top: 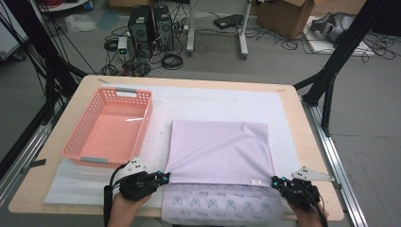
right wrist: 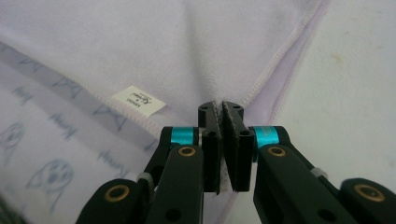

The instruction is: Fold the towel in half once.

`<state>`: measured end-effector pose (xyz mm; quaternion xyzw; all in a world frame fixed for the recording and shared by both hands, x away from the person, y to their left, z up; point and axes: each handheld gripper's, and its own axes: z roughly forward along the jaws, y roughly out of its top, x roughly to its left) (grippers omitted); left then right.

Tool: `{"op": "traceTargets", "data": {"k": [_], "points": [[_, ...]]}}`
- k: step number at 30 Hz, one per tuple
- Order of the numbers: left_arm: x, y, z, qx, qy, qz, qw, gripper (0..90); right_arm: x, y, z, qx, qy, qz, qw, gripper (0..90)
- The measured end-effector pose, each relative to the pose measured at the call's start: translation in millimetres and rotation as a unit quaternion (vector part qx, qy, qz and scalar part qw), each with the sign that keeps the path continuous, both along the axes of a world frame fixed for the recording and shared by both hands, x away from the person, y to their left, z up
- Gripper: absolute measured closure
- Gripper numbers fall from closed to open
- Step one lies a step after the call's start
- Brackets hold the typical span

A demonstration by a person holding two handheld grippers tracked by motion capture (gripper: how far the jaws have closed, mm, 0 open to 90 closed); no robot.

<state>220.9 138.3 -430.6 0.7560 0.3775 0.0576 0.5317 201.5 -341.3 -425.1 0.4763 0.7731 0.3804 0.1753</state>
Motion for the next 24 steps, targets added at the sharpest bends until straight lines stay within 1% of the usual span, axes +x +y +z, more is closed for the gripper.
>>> {"op": "traceTargets", "data": {"k": [3, 5, 8, 10, 11, 12, 16, 18, 21, 23, 24], "points": [[-7.9, -2.6, -0.8, 0.003, 0.003, -0.019, 0.9998, 87.1, -8.2, -7.2, 4.0, 0.008, 0.007, 0.003, 0.9999, 85.7], [-13.5, -4.3, -0.8, 0.007, 0.003, -0.030, 0.9995, 87.1, -14.0, -10.3, 3.3, 0.006, 0.011, 0.007, 0.9999, 85.7], [-20.7, -6.5, -2.6, 0.014, 0.003, -0.040, 0.9991, 87.1, -24.2, -13.1, 0.3, 0.002, 0.021, 0.014, 0.9997, 85.7], [-26.4, -7.7, -3.6, 0.019, 0.004, -0.045, 0.9988, 87.0, -30.5, -15.2, -0.1, 0.000, 0.022, 0.016, 0.9996, 85.7], [-29.6, -7.7, -3.6, 0.025, 0.002, -0.048, 0.9985, 87.1, -33.8, -15.6, 0.4, 0.002, 0.023, 0.017, 0.9996, 85.7], [-33.4, -7.7, -3.4, 0.026, 0.000, -0.049, 0.9985, 87.1, -36.9, -15.9, 1.2, 0.003, 0.023, 0.020, 0.9995, 85.7], [-51.2, -2.3, -0.4, 0.030, -0.002, -0.061, 0.9977, 87.1, -52.0, -14.5, 3.6, 0.001, 0.027, 0.036, 0.9990, 85.7], [-62.4, 0.5, -0.2, 0.030, 0.000, -0.070, 0.9971, 87.1, -61.5, -13.6, 4.4, -0.001, 0.034, 0.047, 0.9983, 85.8], [-76.7, 5.1, -4.2, 0.040, 0.005, -0.086, 0.9955, 87.1, -76.1, -13.8, 4.8, -0.003, 0.047, 0.062, 0.9970, 85.7], [-80.5, 6.5, -7.6, 0.044, 0.008, -0.090, 0.9950, 86.3, -82.6, -14.3, 4.1, 0.001, 0.050, 0.068, 0.9965, 84.9], [-79.4, 6.7, -8.8, 0.047, 0.006, -0.087, 0.9951, 81.3, -83.7, -14.1, 3.6, 0.000, 0.047, 0.067, 0.9966, 82.6]]}}
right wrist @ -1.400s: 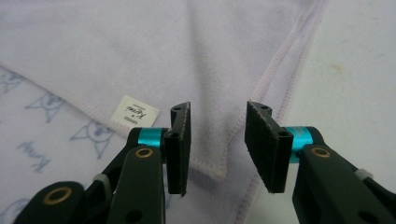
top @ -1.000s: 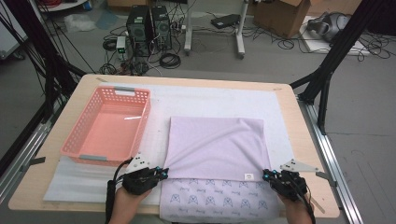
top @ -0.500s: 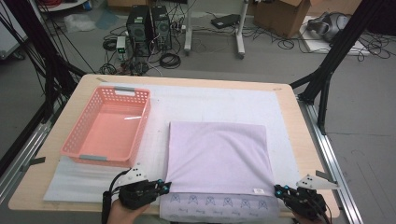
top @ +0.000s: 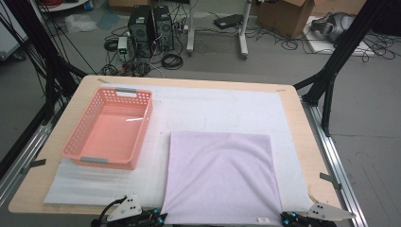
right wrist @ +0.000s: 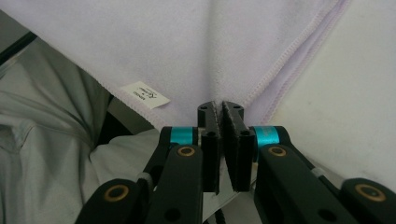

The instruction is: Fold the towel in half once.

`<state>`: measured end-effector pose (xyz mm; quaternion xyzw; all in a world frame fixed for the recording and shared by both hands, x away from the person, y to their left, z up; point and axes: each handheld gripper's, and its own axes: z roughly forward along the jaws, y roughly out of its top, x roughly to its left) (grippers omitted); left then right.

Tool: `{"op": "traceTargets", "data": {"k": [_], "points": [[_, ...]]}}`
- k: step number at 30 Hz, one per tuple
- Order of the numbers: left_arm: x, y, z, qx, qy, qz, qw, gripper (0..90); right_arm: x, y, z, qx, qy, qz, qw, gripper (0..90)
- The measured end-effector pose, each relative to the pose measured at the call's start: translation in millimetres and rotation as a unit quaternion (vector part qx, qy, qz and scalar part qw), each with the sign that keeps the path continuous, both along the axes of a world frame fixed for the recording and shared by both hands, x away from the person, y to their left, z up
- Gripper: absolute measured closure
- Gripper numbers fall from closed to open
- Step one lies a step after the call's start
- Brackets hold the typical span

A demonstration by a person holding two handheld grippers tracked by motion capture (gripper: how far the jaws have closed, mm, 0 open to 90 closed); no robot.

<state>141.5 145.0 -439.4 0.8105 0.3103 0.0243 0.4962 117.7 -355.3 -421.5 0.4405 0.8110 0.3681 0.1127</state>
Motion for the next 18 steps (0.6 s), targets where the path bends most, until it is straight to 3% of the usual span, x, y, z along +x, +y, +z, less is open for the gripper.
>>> {"op": "traceTargets", "data": {"k": [2, 6, 11, 14, 18], "points": [[6.1, 0.4, -0.4, 0.003, -0.002, 0.027, 0.9996, 57.9, 2.6, -0.7, -0.2, -0.004, -0.011, -0.013, 0.9999, 71.5], [27.1, 4.7, 6.3, -0.020, -0.019, 0.068, 0.9973, 44.2, 16.9, -3.8, 2.2, 0.007, -0.032, -0.045, 0.9984, 65.1], [65.6, 2.5, 12.4, -0.030, -0.023, 0.115, 0.9927, 42.7, 51.6, -0.3, 1.3, 0.000, -0.051, -0.078, 0.9956, 65.3], [83.4, -2.0, 10.7, -0.029, -0.020, 0.135, 0.9903, 42.8, 77.4, 4.4, -4.5, 0.004, -0.050, -0.103, 0.9934, 65.4], [101.7, -8.8, 6.4, -0.012, -0.013, 0.144, 0.9894, 43.2, 101.5, 10.8, -20.7, -0.035, -0.033, -0.120, 0.9916, 65.9]]}}
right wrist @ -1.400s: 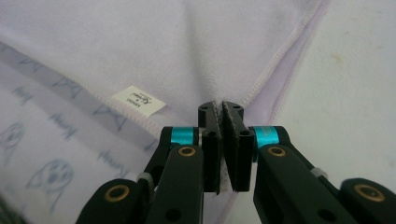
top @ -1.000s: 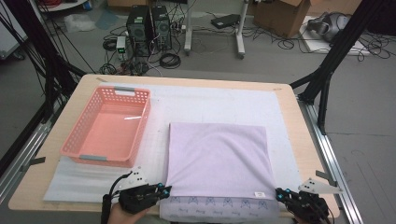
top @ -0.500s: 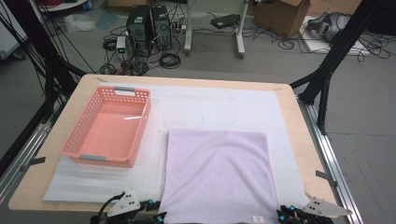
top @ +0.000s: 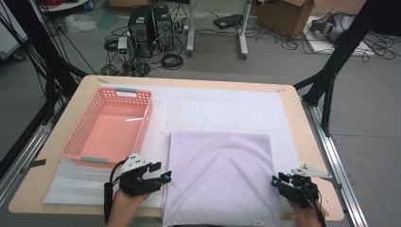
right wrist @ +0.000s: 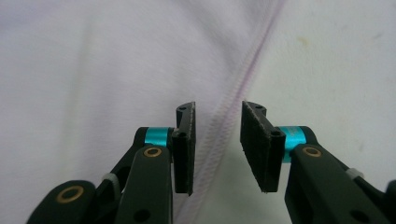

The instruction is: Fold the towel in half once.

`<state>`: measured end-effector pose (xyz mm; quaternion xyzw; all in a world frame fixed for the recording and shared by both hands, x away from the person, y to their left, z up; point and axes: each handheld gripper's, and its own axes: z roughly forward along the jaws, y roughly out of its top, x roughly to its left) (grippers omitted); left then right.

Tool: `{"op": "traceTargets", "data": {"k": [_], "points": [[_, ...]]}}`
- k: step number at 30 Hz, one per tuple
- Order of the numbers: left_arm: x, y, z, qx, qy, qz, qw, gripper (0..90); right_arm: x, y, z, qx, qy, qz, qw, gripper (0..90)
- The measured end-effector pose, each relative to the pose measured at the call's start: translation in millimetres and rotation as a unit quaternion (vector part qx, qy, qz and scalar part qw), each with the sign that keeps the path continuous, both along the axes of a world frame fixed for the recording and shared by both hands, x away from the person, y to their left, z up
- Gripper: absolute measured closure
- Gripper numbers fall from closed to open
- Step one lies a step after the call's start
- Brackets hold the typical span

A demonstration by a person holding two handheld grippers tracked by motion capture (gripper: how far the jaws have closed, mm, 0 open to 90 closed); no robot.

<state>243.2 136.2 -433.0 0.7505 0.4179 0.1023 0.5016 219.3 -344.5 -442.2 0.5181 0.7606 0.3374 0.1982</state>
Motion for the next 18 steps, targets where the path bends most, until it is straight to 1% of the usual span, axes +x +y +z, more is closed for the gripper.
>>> {"op": "traceTargets", "data": {"k": [1, 2, 3, 4, 6, 7, 8, 11, 12, 15, 16, 17, 18], "points": [[5.1, -2.2, -0.6, 0.005, 0.003, 0.004, 1.0000, 43.2, 1.1, -0.6, -2.5, 0.006, -0.002, -0.003, 1.0000, 67.5], [9.9, -4.6, -1.0, 0.008, 0.004, 0.009, 0.9999, 43.2, 0.8, -2.1, -1.8, 0.010, 0.002, -0.008, 0.9999, 68.8], [14.8, -6.6, -1.1, 0.012, 0.006, 0.014, 0.9998, 43.2, -0.3, -1.2, 0.1, -0.003, 0.005, -0.014, 0.9999, 69.3], [18.6, -8.1, -1.0, 0.016, 0.010, 0.019, 0.9996, 43.1, -2.0, 0.4, 2.5, -0.025, 0.005, -0.017, 0.9995, 71.3], [30.7, -12.7, -1.5, 0.022, 0.017, 0.036, 0.9990, 42.5, -4.6, 3.0, 4.9, -0.045, 0.006, -0.019, 0.9988, 71.5], [36.8, -14.5, -2.2, 0.028, 0.023, 0.040, 0.9985, 42.2, -5.4, 3.6, 5.2, -0.047, 0.006, -0.019, 0.9987, 71.5], [42.6, -16.2, -3.0, 0.034, 0.030, 0.045, 0.9980, 41.8, -5.5, 3.3, 5.1, -0.047, 0.005, -0.019, 0.9987, 71.5], [57.6, -21.1, -6.2, 0.048, 0.038, 0.064, 0.9960, 40.5, -4.5, -1.4, 4.2, -0.031, 0.008, -0.022, 0.9992, 67.1], [62.2, -22.9, -7.6, 0.055, 0.041, 0.073, 0.9950, 40.5, -4.2, -3.2, 3.6, -0.025, 0.007, -0.020, 0.9995, 66.9], [71.5, -27.5, -14.1, 0.075, 0.053, 0.083, 0.9923, 40.5, -4.1, -5.8, 2.4, -0.015, 0.006, -0.016, 0.9997, 66.4], [70.6, -29.5, -13.7, 0.087, 0.043, 0.089, 0.9913, 41.9, -4.0, -6.0, 2.4, -0.015, 0.006, -0.014, 0.9998, 66.3], [68.9, -31.9, -13.7, 0.113, 0.028, 0.097, 0.9885, 49.5, -3.8, -6.1, 2.4, -0.016, 0.005, -0.013, 0.9998, 66.1], [67.4, -32.4, -14.2, 0.128, 0.009, 0.086, 0.9879, 63.8, -3.7, -6.3, 2.3, -0.016, 0.006, -0.012, 0.9998, 65.8]]}}
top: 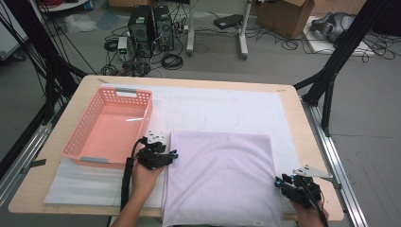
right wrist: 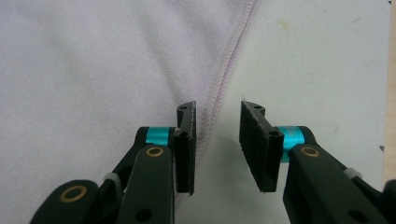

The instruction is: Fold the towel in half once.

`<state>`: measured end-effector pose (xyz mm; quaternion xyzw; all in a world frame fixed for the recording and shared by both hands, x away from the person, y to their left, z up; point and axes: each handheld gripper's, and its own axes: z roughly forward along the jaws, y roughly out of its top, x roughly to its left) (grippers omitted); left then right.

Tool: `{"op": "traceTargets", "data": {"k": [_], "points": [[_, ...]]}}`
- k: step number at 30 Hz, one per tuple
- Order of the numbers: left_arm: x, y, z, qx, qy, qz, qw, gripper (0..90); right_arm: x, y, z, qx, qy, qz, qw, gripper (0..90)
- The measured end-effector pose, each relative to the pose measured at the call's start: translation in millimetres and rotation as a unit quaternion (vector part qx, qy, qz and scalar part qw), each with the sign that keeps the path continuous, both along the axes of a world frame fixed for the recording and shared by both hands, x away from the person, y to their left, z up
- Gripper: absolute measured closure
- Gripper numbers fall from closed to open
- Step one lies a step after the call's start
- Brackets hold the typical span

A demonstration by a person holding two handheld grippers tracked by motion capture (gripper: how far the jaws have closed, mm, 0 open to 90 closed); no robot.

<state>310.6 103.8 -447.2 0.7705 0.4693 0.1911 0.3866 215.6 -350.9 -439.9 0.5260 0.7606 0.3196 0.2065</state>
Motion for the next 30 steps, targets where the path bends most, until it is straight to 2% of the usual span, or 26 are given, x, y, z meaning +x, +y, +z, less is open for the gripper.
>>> {"op": "traceTargets", "data": {"k": [1, 2, 3, 6, 8, 11, 12, 13, 15, 17, 18, 21, 22, 23, 25, 26, 27, 28, 29, 30], "points": [[0.0, 0.8, 0.6, -0.010, 0.007, -0.005, 0.9999, 80.0, 0.0, -0.3, -0.1, 0.001, -0.001, 0.000, 1.0000, 65.4], [0.1, 0.5, 2.1, -0.008, 0.012, 0.012, 0.9998, 85.6, -0.2, -0.5, -0.3, 0.001, -0.001, 0.000, 1.0000, 65.1], [0.3, 0.6, 3.1, 0.002, 0.008, 0.025, 0.9996, 86.4, -0.2, -0.9, -0.6, 0.003, -0.002, 0.000, 1.0000, 65.0], [0.1, 2.2, 0.6, -0.015, 0.006, 0.048, 0.9987, 85.3, -0.6, -0.8, -0.5, 0.003, -0.002, -0.002, 1.0000, 64.8], [-2.2, 1.5, -1.6, -0.004, -0.007, 0.058, 0.9983, 70.2, 0.0, -1.1, -0.3, 0.002, -0.001, -0.002, 1.0000, 62.2], [-2.0, 5.0, -4.3, -0.049, 0.005, 0.036, 0.9981, 47.5, 3.0, -4.0, 0.8, 0.015, -0.004, -0.004, 0.9999, 53.5], [-2.0, 4.9, -4.5, -0.056, 0.007, 0.031, 0.9979, 42.9, 4.7, -5.6, 1.4, 0.025, -0.011, -0.005, 0.9996, 51.3], [-2.5, 4.5, -4.6, -0.058, 0.010, 0.023, 0.9980, 42.2, 6.7, -7.1, 1.9, 0.039, -0.016, -0.007, 0.9991, 49.3], [-4.0, 1.6, -4.6, -0.045, 0.004, 0.015, 0.9989, 46.3, 11.7, -9.0, 2.5, 0.058, -0.024, -0.009, 0.9980, 48.4], [-4.8, 0.0, -4.6, -0.036, 0.001, 0.017, 0.9992, 51.3, 19.2, -8.9, 1.5, 0.063, -0.026, -0.015, 0.9975, 48.1], [-4.8, 0.0, -4.6, -0.036, 0.001, 0.017, 0.9992, 54.8, 26.5, -7.8, 0.1, 0.066, -0.025, -0.020, 0.9973, 48.1], [-5.6, -2.7, -4.4, -0.018, -0.008, 0.031, 0.9993, 64.9, 48.1, -1.4, -3.8, 0.067, -0.016, -0.030, 0.9972, 48.0], [-5.1, -3.1, -4.8, -0.029, -0.005, 0.017, 0.9994, 68.3, 55.6, 1.4, -5.0, 0.068, -0.015, -0.029, 0.9971, 47.9], [-5.0, -4.9, -4.6, -0.030, -0.004, 0.017, 0.9994, 82.0, 62.8, 4.9, -6.1, 0.069, -0.017, -0.025, 0.9972, 47.8], [-4.0, -6.5, -4.5, -0.036, 0.000, 0.025, 0.9990, 84.2, 74.6, 13.7, -9.0, 0.059, -0.014, -0.023, 0.9979, 50.4], [-2.8, -4.3, -4.3, -0.046, 0.010, 0.028, 0.9985, 84.8, 77.1, 17.4, -9.1, 0.042, -0.020, -0.030, 0.9985, 54.5], [-1.4, -2.1, -4.8, -0.065, 0.020, 0.034, 0.9971, 85.1, 78.5, 19.7, -8.3, 0.041, -0.015, -0.040, 0.9983, 57.7], [-1.4, -2.1, -4.8, -0.065, 0.020, 0.034, 0.9971, 85.2, 79.3, 20.1, -7.1, 0.040, -0.009, -0.044, 0.9982, 64.2], [0.7, 1.8, -5.2, -0.090, 0.039, 0.042, 0.9943, 85.4, 79.6, 19.0, -6.2, 0.050, -0.003, -0.039, 0.9980, 84.4], [1.1, 1.9, -5.0, -0.094, 0.041, 0.046, 0.9937, 85.5, 79.9, 18.9, -6.6, 0.075, 0.008, -0.032, 0.9966, 84.0]]}}
